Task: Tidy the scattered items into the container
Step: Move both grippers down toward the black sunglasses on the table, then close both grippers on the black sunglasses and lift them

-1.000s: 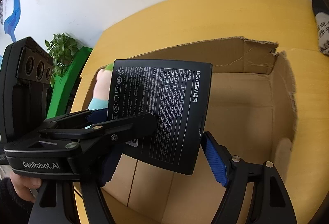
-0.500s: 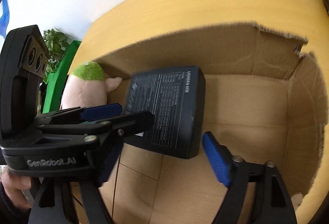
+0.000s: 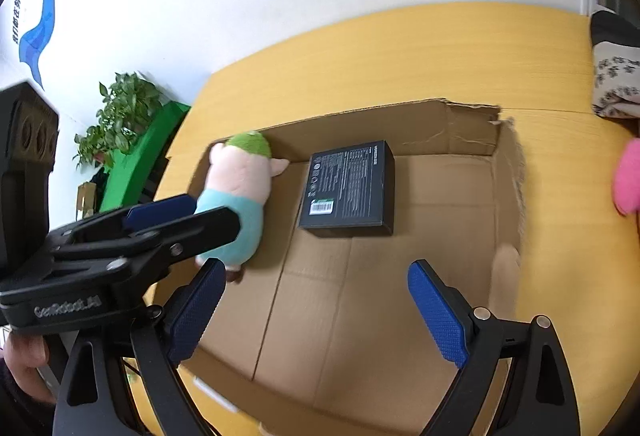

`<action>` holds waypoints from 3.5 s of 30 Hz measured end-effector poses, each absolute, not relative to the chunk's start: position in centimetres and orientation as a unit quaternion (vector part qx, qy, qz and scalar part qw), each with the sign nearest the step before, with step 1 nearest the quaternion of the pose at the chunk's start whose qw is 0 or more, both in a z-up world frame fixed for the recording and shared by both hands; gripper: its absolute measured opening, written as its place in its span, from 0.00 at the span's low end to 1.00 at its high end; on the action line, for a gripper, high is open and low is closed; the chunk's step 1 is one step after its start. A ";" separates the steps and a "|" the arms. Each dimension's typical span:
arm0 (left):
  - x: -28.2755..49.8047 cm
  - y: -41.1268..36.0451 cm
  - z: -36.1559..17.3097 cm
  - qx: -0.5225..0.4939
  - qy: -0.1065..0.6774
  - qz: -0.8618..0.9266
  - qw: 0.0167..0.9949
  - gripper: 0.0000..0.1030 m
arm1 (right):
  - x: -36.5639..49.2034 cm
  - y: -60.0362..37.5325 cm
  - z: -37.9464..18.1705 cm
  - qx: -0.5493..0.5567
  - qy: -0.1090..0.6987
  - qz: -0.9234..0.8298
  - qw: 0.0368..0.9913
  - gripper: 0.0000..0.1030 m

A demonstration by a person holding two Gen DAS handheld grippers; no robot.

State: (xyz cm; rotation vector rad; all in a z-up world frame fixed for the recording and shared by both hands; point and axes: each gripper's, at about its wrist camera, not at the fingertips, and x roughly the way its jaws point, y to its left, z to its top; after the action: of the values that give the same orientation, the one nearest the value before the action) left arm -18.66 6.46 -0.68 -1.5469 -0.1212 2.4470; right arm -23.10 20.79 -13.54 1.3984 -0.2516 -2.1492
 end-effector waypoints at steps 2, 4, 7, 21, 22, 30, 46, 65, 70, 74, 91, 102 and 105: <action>-17.2 7.1 0.5 -0.521 -0.040 0.844 0.119 0.68 | -22.0 21.1 -12.5 0.519 -0.090 -0.804 0.278 0.92; -15.9 7.4 1.5 -0.514 -0.036 0.849 0.116 0.68 | -20.6 21.5 -11.4 0.515 -0.082 -0.807 0.277 0.92; -14.5 7.4 2.2 -0.506 -0.038 0.854 0.113 0.68 | -18.7 21.9 -10.0 0.506 -0.066 -0.813 0.279 0.93; -10.2 7.0 3.9 -0.494 -0.030 0.863 0.098 0.68 | -13.7 24.1 -7.8 0.497 -0.062 -0.824 0.266 0.95; -9.9 6.8 4.0 -0.493 -0.032 0.864 0.096 0.68 | -13.5 24.0 -7.7 0.497 -0.062 -0.824 0.266 0.95; -8.0 4.5 5.3 -0.477 -0.046 0.874 0.079 0.68 | -12.4 22.3 -6.2 0.481 -0.048 -0.827 0.288 0.95; -5.4 2.5 5.4 -0.481 -0.069 0.871 0.073 0.66 | -9.2 22.2 -4.1 0.463 -0.031 -0.830 0.310 0.41; -4.2 3.9 2.2 -0.523 -0.067 0.841 0.119 0.75 | -9.0 30.2 -6.9 0.495 -0.055 -0.840 0.217 0.96; -2.3 5.5 -1.5 -0.561 -0.074 0.812 0.140 0.75 | -8.0 35.5 -15.8 0.594 -0.028 -0.788 0.160 0.94; -1.1 7.6 -4.4 -0.591 -0.079 0.787 0.154 0.75 | -7.1 36.2 -21.8 0.642 -0.042 -0.748 0.161 0.78; 0.3 13.3 -11.6 -0.660 -0.094 0.719 0.198 0.75 | -5.5 33.9 -29.1 0.668 -0.108 -0.711 0.191 0.11; 1.4 17.2 -20.4 -0.717 -0.200 0.616 0.257 0.66 | -1.0 33.7 -29.5 0.677 -0.137 -0.695 0.199 0.11; 2.1 18.0 -21.5 -0.722 -0.212 0.596 0.279 0.25 | 0.1 33.3 -28.9 0.669 -0.140 -0.699 0.210 0.10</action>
State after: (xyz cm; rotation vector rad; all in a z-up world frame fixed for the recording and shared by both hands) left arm 2.08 18.04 -21.47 -1.9373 -0.5675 1.5990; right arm 0.11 33.32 -28.90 1.8601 -0.3898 -1.9449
